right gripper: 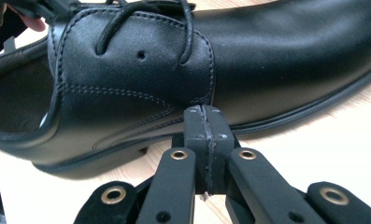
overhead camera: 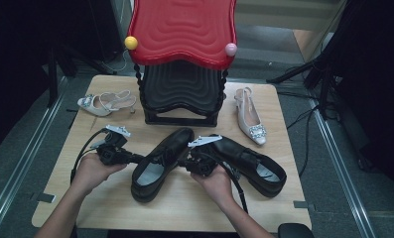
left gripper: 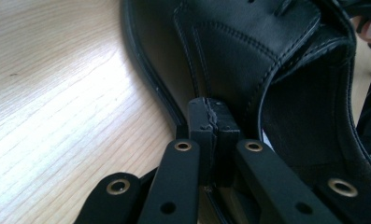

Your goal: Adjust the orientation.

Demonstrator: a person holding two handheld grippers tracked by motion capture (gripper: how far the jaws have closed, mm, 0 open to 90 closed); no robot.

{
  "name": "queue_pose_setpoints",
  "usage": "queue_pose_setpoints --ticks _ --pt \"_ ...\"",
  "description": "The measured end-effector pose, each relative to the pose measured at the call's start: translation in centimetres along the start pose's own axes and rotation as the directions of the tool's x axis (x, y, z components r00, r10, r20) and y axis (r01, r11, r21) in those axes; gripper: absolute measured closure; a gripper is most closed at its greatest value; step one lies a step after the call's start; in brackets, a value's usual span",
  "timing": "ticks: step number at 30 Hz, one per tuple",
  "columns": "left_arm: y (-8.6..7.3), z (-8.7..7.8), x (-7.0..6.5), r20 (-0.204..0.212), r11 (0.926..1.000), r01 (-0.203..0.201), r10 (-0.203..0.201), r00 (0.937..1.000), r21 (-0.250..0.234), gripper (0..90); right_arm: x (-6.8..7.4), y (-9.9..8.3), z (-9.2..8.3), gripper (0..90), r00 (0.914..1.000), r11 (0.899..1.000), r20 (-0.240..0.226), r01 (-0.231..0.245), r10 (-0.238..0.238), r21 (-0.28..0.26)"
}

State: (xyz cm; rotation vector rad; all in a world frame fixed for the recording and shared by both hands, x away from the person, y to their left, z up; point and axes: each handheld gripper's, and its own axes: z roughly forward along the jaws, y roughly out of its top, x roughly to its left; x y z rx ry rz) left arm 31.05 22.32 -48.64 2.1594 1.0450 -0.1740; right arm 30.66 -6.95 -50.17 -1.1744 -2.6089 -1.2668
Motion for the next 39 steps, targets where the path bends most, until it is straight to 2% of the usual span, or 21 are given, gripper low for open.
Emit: queue_pose_setpoints --ticks 5,8,9,11,14,16,19,26,29,31,35,38,39 --pt "-0.2 0.2 -0.3 0.005 0.9997 0.018 -0.018 0.9998 -0.014 89.9 -0.3 0.3 0.0 90.0 0.9999 1.000 0.004 -0.014 0.014 0.000" --pt "-0.2 0.2 -0.5 0.000 0.9998 0.015 -0.015 0.9999 -0.016 90.0 -0.4 0.4 0.1 90.0 0.9998 1.000 -0.002 -0.017 0.017 0.004" --pt "-0.3 0.3 -0.7 -0.015 0.9996 0.017 -0.017 0.9997 -0.021 90.0 -0.5 0.5 0.1 90.0 0.9997 1.000 -0.005 -0.022 0.022 0.007" --pt "-0.3 0.3 -0.8 -0.012 0.9994 0.023 -0.024 0.9997 -0.025 90.0 -0.6 0.5 0.1 90.0 0.9997 1.000 -0.010 -0.021 0.021 0.012" --pt "-0.3 0.6 -0.9 0.009 0.9996 0.021 -0.020 0.9998 -0.020 90.0 -0.7 0.7 0.0 90.0 0.9996 1.000 0.007 -0.029 0.029 0.005" --pt "-0.2 0.8 -1.3 0.006 0.9998 0.005 -0.005 1.0000 -0.021 89.9 -1.0 0.7 0.0 90.0 0.9988 0.999 0.010 -0.048 0.048 0.000" --pt "-0.1 1.0 -1.6 0.003 0.9997 0.003 -0.003 1.0000 -0.022 89.9 -1.4 0.8 -0.1 90.0 0.9979 0.998 0.006 -0.065 0.065 0.002" --pt "0.0 1.2 -2.0 0.005 0.9998 -0.013 0.013 0.9999 -0.017 89.8 -1.3 1.3 -0.1 90.0 0.9980 0.998 0.031 -0.056 0.055 0.003" --pt "-0.1 1.3 -2.0 0.010 0.9998 -0.005 0.005 0.9999 -0.021 89.9 -1.3 1.6 -0.3 90.0 0.9980 0.998 0.021 -0.060 0.060 -0.005" --pt "-0.1 1.4 -2.1 0.023 0.9995 0.022 -0.022 0.9995 -0.025 90.0 -1.1 1.8 -0.4 90.0 0.9984 0.999 0.027 -0.049 0.049 -0.007" --pt "-0.1 1.8 -2.7 0.039 0.9999 -0.002 0.002 0.9992 -0.011 89.6 -1.1 1.8 -0.5 90.0 0.9979 0.999 0.049 -0.042 0.042 -0.009" --pt "-0.1 1.7 -2.5 0.033 0.9999 0.001 0.000 0.9995 -0.012 84.2 -1.3 1.8 -0.7 90.0 0.9980 0.999 0.044 -0.045 0.045 -0.010" --pt "-0.2 1.4 -2.1 0.032 0.9995 0.008 -0.007 0.9995 -0.029 82.9 -1.3 1.8 -0.7 90.0 0.9979 0.999 0.041 -0.049 0.050 -0.008"
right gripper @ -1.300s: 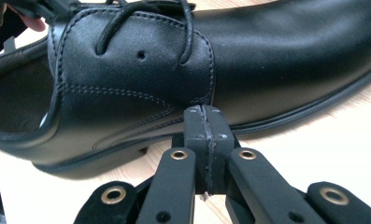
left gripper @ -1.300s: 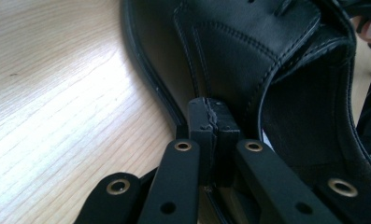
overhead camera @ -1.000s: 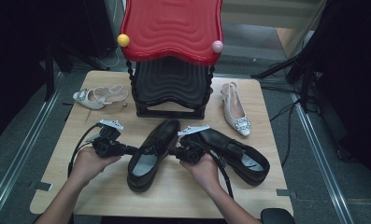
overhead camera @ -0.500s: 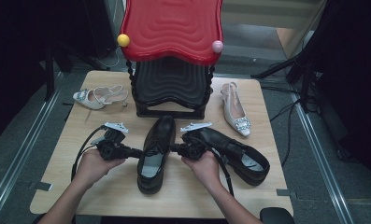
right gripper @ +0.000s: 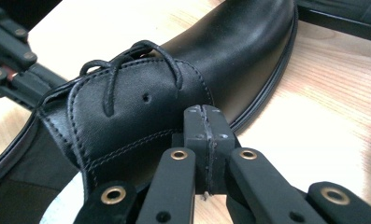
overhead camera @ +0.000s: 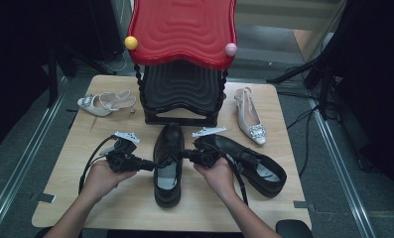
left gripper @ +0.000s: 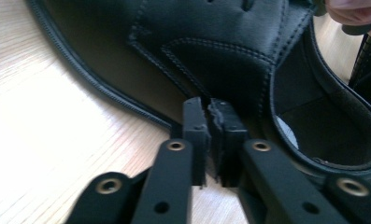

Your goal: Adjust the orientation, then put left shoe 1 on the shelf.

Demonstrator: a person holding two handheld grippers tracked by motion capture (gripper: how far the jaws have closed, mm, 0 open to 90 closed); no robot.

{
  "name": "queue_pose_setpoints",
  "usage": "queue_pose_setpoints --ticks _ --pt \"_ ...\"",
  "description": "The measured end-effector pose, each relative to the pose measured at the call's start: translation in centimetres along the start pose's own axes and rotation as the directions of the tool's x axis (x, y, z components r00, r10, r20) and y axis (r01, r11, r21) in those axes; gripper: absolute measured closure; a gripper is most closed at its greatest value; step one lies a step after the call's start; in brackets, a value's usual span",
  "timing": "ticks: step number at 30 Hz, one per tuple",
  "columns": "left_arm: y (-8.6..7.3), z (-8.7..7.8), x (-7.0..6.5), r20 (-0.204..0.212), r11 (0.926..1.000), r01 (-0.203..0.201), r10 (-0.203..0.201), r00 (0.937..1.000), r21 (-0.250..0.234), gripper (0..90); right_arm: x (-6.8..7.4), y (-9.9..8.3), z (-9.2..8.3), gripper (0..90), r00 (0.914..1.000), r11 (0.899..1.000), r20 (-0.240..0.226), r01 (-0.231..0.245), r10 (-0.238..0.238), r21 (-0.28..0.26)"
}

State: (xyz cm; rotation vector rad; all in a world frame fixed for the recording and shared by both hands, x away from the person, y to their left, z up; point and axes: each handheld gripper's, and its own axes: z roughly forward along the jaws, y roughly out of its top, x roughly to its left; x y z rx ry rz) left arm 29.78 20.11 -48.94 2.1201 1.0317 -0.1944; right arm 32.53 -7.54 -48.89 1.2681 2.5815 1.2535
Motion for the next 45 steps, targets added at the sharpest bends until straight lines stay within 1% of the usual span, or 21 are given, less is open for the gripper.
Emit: queue_pose_setpoints --ticks 2,4,6,7,10,12,13,18,20,22,24,26,28,31,32,35,37,39,41,43,45 --pt "0.0 -0.5 0.4 0.005 0.9997 0.017 -0.017 0.9999 -0.020 79.6 -0.1 0.0 -0.2 88.0 0.9999 1.000 -0.015 0.007 -0.007 -0.002" --pt "0.2 -1.3 0.5 0.001 0.9984 0.007 -0.007 1.0000 -0.056 77.6 -0.2 0.1 -0.7 84.2 0.9994 1.000 -0.035 -0.001 0.000 -0.013" --pt "0.4 -1.9 0.4 -0.020 0.9976 -0.014 0.013 0.9997 -0.068 70.5 -0.1 0.2 -1.4 78.6 0.9990 1.000 -0.045 -0.005 0.004 -0.002" --pt "0.5 -2.3 0.4 -0.021 0.9966 -0.011 0.010 0.9997 -0.082 68.7 -0.1 0.2 -1.7 77.5 0.9989 1.000 -0.046 -0.004 0.004 -0.003" --pt "1.0 -2.9 0.3 -0.037 0.9939 -0.039 0.036 0.9987 -0.103 67.9 0.3 -0.1 -3.0 75.0 0.9982 1.000 -0.059 -0.014 0.012 -0.021" --pt "1.2 -3.1 0.3 -0.041 0.9934 -0.042 0.038 0.9984 -0.107 67.5 0.5 -0.3 -3.5 73.4 0.9981 1.000 -0.061 -0.012 0.010 -0.021" --pt "1.6 -3.5 0.1 -0.044 0.9915 -0.051 0.046 0.9980 -0.120 67.1 1.0 -0.4 -3.9 67.4 0.9977 1.000 -0.067 -0.010 0.009 -0.012" --pt "2.8 -4.1 -0.7 -0.051 0.9888 -0.080 0.074 0.9959 -0.126 64.5 1.9 -0.5 -4.5 58.5 0.9994 1.000 -0.034 -0.001 0.002 0.030" --pt "3.1 -4.2 -0.8 -0.051 0.9882 -0.083 0.077 0.9957 -0.129 64.1 2.0 -0.6 -4.6 58.1 0.9995 0.999 -0.031 -0.001 0.002 0.041" --pt "4.2 -4.7 -1.1 -0.074 0.9870 -0.105 0.097 0.9926 -0.122 63.4 2.2 -0.7 -4.8 57.4 0.9995 0.998 -0.031 -0.003 0.004 0.056" --pt "4.9 -5.1 -1.2 -0.078 0.9862 -0.113 0.104 0.9915 -0.121 61.8 2.3 -0.7 -5.1 58.2 0.9995 0.999 -0.030 0.006 -0.005 0.044" --pt "5.7 -5.5 -1.3 -0.079 0.9848 -0.117 0.107 0.9911 -0.129 60.8 2.5 -0.8 -5.4 57.4 0.9990 0.999 -0.031 0.032 -0.031 0.026" --pt "6.5 -6.0 -1.4 -0.085 0.9829 -0.125 0.114 0.9899 -0.136 60.3 2.8 -0.9 -5.6 55.7 0.9960 0.996 -0.026 0.086 -0.085 0.006" --pt "7.9 -6.7 -1.5 -0.101 0.9802 -0.138 0.124 0.9871 -0.142 58.9 3.0 -1.2 -5.9 61.5 0.9857 0.986 -0.022 0.167 -0.167 -0.013" --pt "8.3 -7.0 -1.5 -0.105 0.9802 -0.134 0.120 0.9873 -0.146 58.2 3.0 -1.2 -5.9 62.1 0.9854 0.985 -0.018 0.169 -0.169 -0.021" --pt "9.7 -7.8 -1.5 -0.110 0.9777 -0.142 0.125 0.9860 -0.155 59.3 3.0 -1.1 -5.9 62.4 0.9943 0.995 -0.026 0.104 -0.104 0.008" --pt "10.5 -8.3 -1.5 -0.124 0.9753 -0.153 0.134 0.9831 -0.159 63.2 3.0 -1.1 -5.9 62.7 0.9960 0.996 -0.020 0.088 -0.087 0.014" --pt "11.3 -8.8 -1.5 -0.130 0.9731 -0.166 0.146 0.9807 -0.160 69.4 3.0 -1.0 -6.0 62.8 0.9986 0.999 -0.029 0.044 -0.043 0.017" --pt "12.2 -9.3 -1.5 -0.142 0.9698 -0.176 0.153 0.9779 -0.168 73.7 3.1 -0.8 -6.1 62.9 0.9994 1.000 -0.033 0.007 -0.006 0.023" --pt "13.0 -9.8 -1.7 -0.151 0.9628 -0.194 0.166 0.9744 -0.189 78.4 3.1 -0.6 -6.1 62.6 0.9977 0.997 -0.043 -0.051 0.053 0.049" --pt "14.0 -10.3 -1.9 -0.160 0.9557 -0.210 0.179 0.9707 -0.206 83.0 3.3 -0.5 -6.0 61.8 0.9956 0.995 -0.052 -0.074 0.077 0.068"
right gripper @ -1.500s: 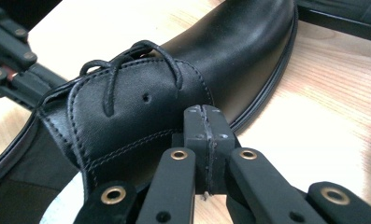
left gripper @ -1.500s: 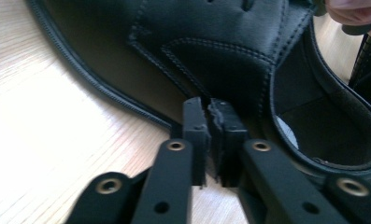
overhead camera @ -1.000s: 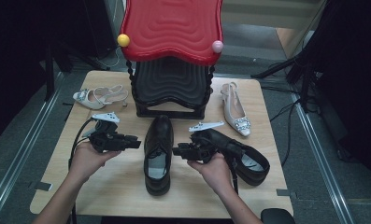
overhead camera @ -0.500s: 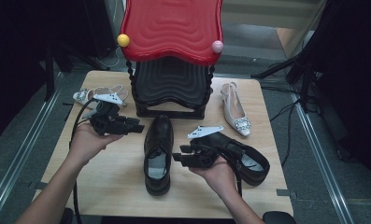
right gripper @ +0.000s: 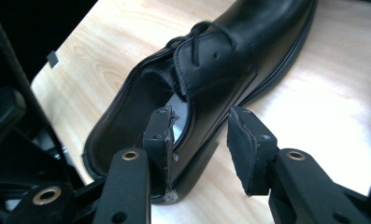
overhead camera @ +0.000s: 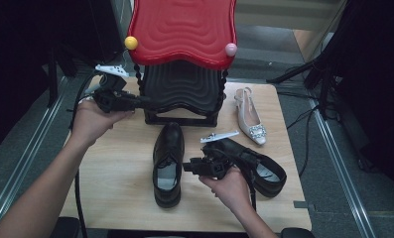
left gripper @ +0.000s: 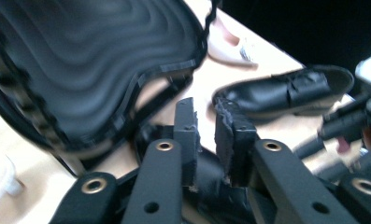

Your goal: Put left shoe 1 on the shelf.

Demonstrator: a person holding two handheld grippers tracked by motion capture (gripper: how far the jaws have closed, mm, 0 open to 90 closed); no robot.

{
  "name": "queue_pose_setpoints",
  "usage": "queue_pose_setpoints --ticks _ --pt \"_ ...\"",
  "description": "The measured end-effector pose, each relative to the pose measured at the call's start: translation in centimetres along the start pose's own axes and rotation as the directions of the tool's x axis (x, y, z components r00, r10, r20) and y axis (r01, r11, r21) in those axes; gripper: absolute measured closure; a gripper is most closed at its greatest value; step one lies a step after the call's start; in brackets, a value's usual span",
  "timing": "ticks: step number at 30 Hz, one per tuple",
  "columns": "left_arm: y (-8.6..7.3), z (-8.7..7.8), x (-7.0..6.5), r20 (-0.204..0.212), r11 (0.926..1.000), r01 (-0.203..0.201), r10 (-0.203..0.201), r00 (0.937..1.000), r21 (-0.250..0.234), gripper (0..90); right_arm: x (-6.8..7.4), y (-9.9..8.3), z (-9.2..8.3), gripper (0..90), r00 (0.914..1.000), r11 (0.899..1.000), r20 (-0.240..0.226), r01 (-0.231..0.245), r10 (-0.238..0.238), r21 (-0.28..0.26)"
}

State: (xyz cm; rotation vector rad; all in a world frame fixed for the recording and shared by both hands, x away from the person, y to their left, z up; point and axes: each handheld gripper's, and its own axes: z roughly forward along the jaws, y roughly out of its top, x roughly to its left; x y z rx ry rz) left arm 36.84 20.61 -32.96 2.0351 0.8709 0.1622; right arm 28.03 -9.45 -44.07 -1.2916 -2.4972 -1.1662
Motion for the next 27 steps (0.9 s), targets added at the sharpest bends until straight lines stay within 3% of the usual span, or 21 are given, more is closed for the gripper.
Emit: queue_pose_setpoints --ticks 6,10,11,15,20,27 --pt "3.5 -0.8 0.1 -0.023 0.9990 -0.030 0.030 0.9993 -0.034 87.6 0.5 -0.1 0.3 57.5 0.9985 0.999 0.040 0.035 -0.036 0.018" --pt "5.2 -1.0 0.0 -0.026 0.9983 -0.035 0.034 0.9991 -0.047 87.2 0.7 -0.2 0.4 57.4 0.9985 0.999 0.050 0.021 -0.022 0.028" --pt "6.4 -1.0 0.0 -0.028 0.9977 -0.034 0.032 0.9991 -0.059 87.5 0.7 -0.2 0.4 57.4 0.9984 0.999 0.054 0.016 -0.018 0.028" --pt "8.4 -1.2 0.1 -0.025 0.9972 -0.034 0.033 0.9991 -0.066 88.2 0.6 -0.1 0.5 57.3 0.9983 0.999 0.056 -0.015 0.013 0.034" --pt "10.0 -1.5 0.5 -0.023 0.9958 -0.011 0.009 0.9997 -0.091 89.6 0.6 -0.2 0.9 55.2 0.9980 0.998 0.056 -0.033 0.030 0.061" --pt "11.8 -0.8 1.1 -0.090 0.9968 0.003 -0.010 0.9959 -0.079 90.0 1.0 -0.1 1.7 52.8 0.9987 0.996 0.044 -0.031 0.027 0.081"
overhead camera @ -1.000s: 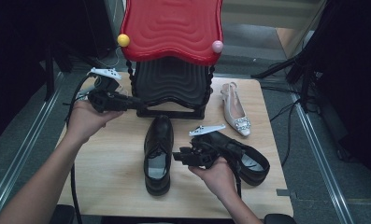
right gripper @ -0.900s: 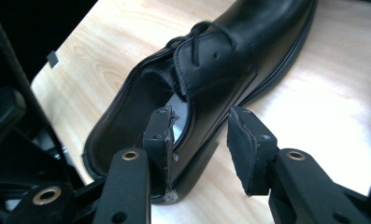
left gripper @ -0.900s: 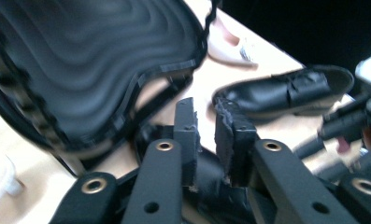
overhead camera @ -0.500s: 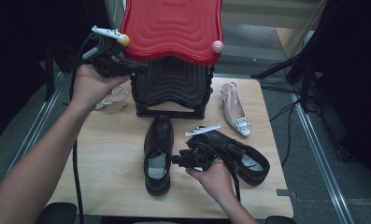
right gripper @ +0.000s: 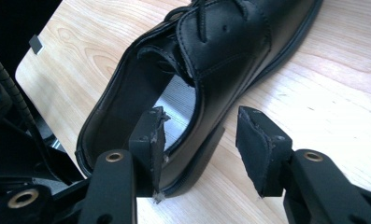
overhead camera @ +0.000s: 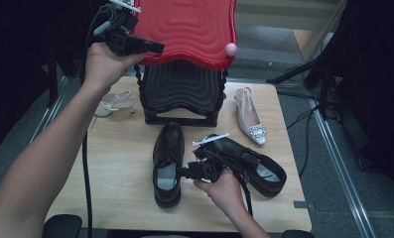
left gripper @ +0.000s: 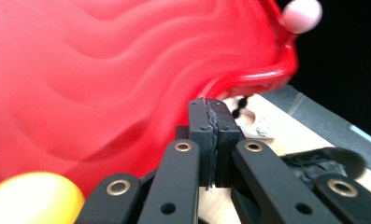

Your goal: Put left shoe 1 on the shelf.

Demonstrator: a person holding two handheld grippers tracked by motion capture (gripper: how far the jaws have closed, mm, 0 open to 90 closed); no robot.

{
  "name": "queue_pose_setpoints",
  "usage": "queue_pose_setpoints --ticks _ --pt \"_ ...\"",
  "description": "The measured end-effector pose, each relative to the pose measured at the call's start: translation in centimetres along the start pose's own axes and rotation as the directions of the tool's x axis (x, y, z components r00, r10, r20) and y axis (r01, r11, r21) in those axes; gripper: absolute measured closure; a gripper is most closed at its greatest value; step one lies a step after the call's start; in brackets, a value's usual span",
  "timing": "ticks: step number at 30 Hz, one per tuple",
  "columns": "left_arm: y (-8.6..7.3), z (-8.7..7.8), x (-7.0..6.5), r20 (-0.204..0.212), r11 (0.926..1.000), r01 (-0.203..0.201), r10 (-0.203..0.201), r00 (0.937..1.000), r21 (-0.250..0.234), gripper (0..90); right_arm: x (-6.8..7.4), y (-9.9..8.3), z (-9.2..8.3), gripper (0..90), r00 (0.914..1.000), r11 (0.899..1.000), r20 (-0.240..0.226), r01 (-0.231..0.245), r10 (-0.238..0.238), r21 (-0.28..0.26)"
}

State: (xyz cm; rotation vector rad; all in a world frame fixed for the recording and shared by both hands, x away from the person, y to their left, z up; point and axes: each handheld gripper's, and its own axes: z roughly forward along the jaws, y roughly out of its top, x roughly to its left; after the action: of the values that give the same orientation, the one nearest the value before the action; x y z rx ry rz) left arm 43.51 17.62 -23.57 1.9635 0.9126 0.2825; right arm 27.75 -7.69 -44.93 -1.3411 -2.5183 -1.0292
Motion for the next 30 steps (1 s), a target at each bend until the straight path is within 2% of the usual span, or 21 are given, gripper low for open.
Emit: queue_pose_setpoints --ticks 1,5,7,9,12,16,19,26,29,30 --pt "0.0 0.2 0.1 -0.011 1.0000 -0.002 0.002 0.9999 0.008 90.0 0.0 0.0 0.2 52.5 1.0000 1.000 -0.002 0.006 -0.006 0.001" --pt "0.0 0.5 0.2 -0.012 1.0000 0.001 -0.001 0.9999 0.005 90.0 0.0 0.1 0.8 52.1 1.0000 1.000 0.000 -0.005 0.005 0.020" --pt "-0.1 0.8 0.5 -0.037 0.9999 -0.002 0.002 0.9993 0.012 90.0 -0.1 0.1 1.4 52.1 0.9999 0.999 0.001 -0.017 0.017 0.036" --pt "-0.2 1.0 0.8 -0.036 0.9999 0.005 -0.005 0.9993 0.013 90.0 -0.1 0.2 1.8 52.1 0.9998 0.999 0.005 -0.020 0.020 0.045" --pt "-0.1 1.2 0.5 -0.053 0.9999 -0.005 0.006 0.9986 0.014 90.0 -0.2 0.4 2.4 52.2 0.9996 0.998 0.008 -0.027 0.026 0.054" --pt "-0.1 1.5 0.7 -0.044 0.9999 -0.012 0.012 0.9990 0.008 90.0 -0.3 0.6 3.2 52.4 0.9993 0.997 0.017 -0.035 0.034 0.065" --pt "-0.1 1.7 0.5 -0.053 0.9997 -0.020 0.021 0.9984 0.015 90.0 -0.6 0.8 3.7 52.7 0.9985 0.996 0.030 -0.049 0.047 0.074" --pt "0.0 1.8 0.6 -0.050 0.9999 -0.011 0.012 0.9987 0.011 90.0 -1.3 1.4 5.3 53.6 0.9962 0.991 0.038 -0.082 0.079 0.108" --pt "0.2 1.7 0.5 -0.028 1.0000 -0.002 0.002 0.9996 0.001 90.0 -1.5 1.6 6.0 55.0 0.9959 0.987 0.042 -0.086 0.081 0.135" --pt "0.4 1.8 0.1 0.002 0.9996 0.010 -0.010 0.9999 -0.025 90.0 -1.5 1.6 6.1 55.7 0.9957 0.986 0.039 -0.089 0.084 0.141"
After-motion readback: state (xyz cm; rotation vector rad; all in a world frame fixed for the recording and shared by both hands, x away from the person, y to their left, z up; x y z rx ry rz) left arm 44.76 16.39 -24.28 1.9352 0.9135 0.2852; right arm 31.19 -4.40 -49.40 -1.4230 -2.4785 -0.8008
